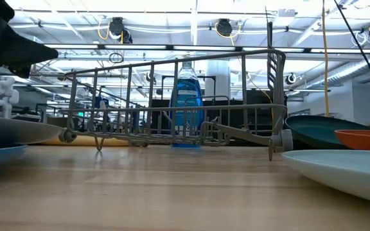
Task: Sort dishes
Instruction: Put the white plate into the dish rack
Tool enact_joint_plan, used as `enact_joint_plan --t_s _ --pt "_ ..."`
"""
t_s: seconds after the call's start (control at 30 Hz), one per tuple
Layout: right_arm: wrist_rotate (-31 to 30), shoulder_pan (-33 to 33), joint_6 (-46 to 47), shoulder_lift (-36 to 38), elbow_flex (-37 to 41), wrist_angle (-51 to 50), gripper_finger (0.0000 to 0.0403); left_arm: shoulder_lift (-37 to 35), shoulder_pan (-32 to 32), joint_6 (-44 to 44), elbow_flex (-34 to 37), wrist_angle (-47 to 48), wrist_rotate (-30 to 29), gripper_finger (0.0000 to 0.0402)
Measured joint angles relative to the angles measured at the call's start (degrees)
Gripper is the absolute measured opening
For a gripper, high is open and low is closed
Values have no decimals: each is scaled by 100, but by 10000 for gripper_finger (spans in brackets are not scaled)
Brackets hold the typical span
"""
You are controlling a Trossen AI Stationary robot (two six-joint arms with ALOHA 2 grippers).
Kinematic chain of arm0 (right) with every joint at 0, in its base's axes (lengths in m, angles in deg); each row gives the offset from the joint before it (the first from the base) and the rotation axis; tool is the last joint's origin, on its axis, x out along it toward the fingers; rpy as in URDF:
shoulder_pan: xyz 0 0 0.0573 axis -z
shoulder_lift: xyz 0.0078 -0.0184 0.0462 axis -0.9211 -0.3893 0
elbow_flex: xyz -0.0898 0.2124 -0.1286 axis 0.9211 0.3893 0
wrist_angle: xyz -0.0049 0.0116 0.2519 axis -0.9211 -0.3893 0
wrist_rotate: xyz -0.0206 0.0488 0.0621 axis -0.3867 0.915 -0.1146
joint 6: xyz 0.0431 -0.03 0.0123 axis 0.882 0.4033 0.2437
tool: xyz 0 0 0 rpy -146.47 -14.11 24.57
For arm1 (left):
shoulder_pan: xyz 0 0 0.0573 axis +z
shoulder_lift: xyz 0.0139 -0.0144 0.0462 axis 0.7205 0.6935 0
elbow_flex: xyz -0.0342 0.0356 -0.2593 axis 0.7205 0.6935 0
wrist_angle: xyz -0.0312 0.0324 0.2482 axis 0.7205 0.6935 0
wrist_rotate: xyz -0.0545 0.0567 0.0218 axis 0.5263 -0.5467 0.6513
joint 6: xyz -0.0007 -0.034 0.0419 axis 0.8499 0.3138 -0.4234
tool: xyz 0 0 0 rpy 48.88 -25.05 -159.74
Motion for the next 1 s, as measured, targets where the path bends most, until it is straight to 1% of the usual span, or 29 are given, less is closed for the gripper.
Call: enact_joint_plan --t_s 0.07,0.2,0.27,0.37,0.43,0.57,0.73,0.8,0.9,0.93,1.0 --pt "-170 4 -298 -374 -133 185 0 1 2 0 0 -1 0 0" --pt "-789 12 -1033 -1241 -485 250 0 2 2 0 0 -1 -1 0" --pt "-1245 40 -1383 -1690 -631 402 0 2 0 -27 0 -1 -1 0" --pt "-2013 104 -1519 -2311 -826 999 0 2 1 -315 0 -7 -1 0" --pt "-2257 202 -1682 -2740 -980 1276 0 1 1 -286 0 -12 -1 0" --pt "-2272 351 -2099 -3632 -1495 1278 0 2 -1 -318 0 -139 -1 0" --pt "-2175 422 -2538 -4730 -2302 1266 0 2 2 -20 0 -695 -1 0" --pt "-2175 422 -2691 -5133 -2625 1232 0 2 2 -26 -2 -837 -1 0" --pt "-2158 420 -2608 -5662 -3150 1039 0 2 1 -7 -2 -1016 -1 0" --pt "-2076 419 -2465 -5818 -3333 840 0 2 1 -5 -2 -1105 3 0" --pt "-1714 403 -2077 -6095 -3656 288 0 2 2 -3 -10 -1176 144 0"
